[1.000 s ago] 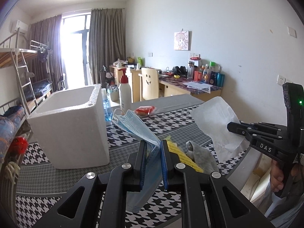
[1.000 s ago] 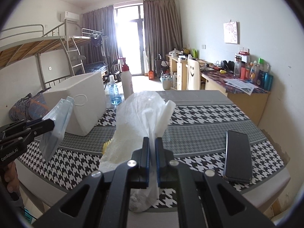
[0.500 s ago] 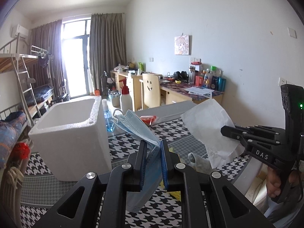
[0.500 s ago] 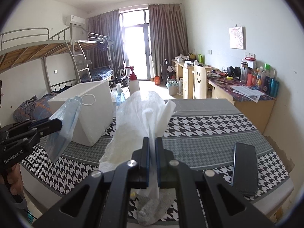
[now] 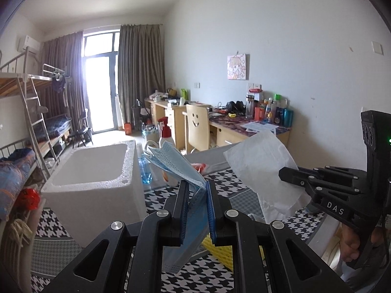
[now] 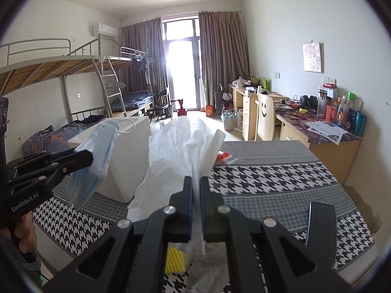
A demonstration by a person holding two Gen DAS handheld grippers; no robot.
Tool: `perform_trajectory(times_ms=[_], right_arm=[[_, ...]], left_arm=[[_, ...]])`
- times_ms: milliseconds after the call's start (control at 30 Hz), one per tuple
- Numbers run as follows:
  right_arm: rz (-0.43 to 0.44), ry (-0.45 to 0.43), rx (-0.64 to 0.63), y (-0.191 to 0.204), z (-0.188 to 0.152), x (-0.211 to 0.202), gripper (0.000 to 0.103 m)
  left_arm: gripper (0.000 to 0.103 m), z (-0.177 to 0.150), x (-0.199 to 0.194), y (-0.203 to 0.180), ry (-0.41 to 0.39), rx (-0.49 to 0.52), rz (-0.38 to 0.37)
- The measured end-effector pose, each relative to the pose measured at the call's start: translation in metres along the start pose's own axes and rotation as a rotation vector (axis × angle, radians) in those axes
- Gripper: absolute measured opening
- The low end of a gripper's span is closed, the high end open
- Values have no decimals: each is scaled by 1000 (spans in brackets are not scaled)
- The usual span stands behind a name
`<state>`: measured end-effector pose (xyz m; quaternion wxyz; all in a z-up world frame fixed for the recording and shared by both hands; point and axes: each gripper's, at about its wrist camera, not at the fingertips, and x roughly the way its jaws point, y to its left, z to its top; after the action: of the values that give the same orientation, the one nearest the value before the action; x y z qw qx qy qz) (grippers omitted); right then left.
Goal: Organize soft objects
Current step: 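Lift the blue mask with the left tool while the right tool lifts the white bag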
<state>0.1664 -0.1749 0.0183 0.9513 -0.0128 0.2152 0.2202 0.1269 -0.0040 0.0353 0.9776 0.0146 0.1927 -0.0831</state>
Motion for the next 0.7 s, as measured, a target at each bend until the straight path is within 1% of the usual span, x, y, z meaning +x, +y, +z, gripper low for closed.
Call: perform_trajectory(times_ms=[367, 467, 700], right_arm=[[24, -23, -13, 10, 15, 6, 8], [26, -38, -14, 13, 20, 6, 8], [37, -52, -26, 19, 33, 8, 8]], left_arm=[[15, 19, 3, 10, -32, -2, 22], [15, 22, 4, 13, -34, -7, 18], [15, 25, 4, 19, -42, -4, 41]])
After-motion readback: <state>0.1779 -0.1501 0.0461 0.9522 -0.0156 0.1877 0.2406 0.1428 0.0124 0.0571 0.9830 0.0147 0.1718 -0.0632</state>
